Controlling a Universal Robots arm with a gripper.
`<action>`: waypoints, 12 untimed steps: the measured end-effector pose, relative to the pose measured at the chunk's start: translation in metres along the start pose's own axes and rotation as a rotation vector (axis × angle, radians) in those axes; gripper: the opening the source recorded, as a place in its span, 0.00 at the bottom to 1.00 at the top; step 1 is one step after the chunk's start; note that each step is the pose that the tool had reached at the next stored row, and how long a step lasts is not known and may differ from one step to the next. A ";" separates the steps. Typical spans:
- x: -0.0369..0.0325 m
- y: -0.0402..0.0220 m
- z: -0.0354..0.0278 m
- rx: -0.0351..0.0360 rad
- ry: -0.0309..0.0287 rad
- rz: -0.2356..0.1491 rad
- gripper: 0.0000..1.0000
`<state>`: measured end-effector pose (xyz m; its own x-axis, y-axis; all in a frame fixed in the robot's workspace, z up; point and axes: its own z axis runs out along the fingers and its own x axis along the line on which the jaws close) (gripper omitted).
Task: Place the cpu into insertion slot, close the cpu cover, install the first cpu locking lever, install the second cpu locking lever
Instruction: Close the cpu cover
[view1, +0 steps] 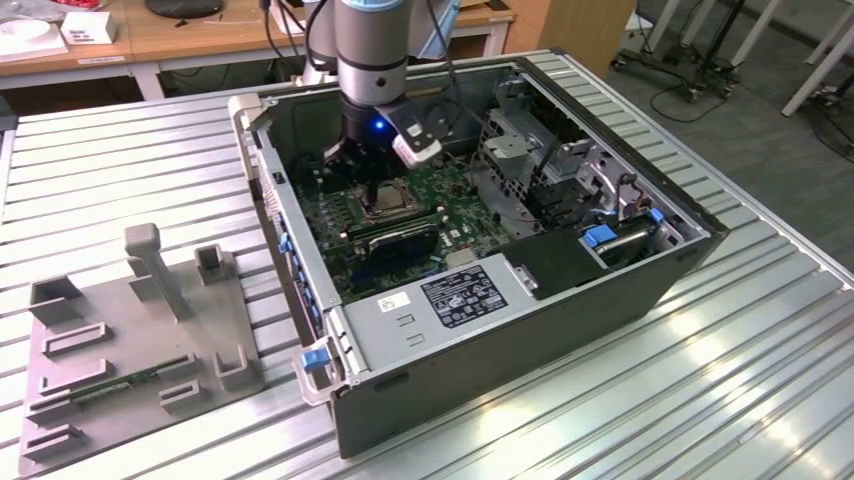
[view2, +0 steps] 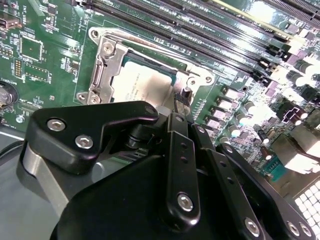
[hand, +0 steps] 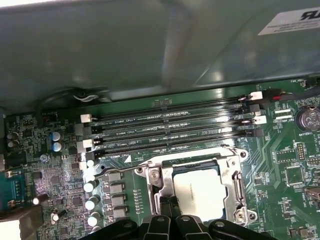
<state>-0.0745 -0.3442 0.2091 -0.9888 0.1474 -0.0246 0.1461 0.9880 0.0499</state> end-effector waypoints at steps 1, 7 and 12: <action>0.0002 -0.0001 0.0006 0.0006 0.0000 0.000 0.11; 0.0005 -0.0002 0.0021 0.0015 -0.0001 0.000 0.11; 0.0005 -0.0002 0.0029 0.0010 -0.0003 0.000 0.11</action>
<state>-0.0749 -0.3442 0.2062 -0.9888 0.1474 -0.0249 0.1461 0.9881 0.0489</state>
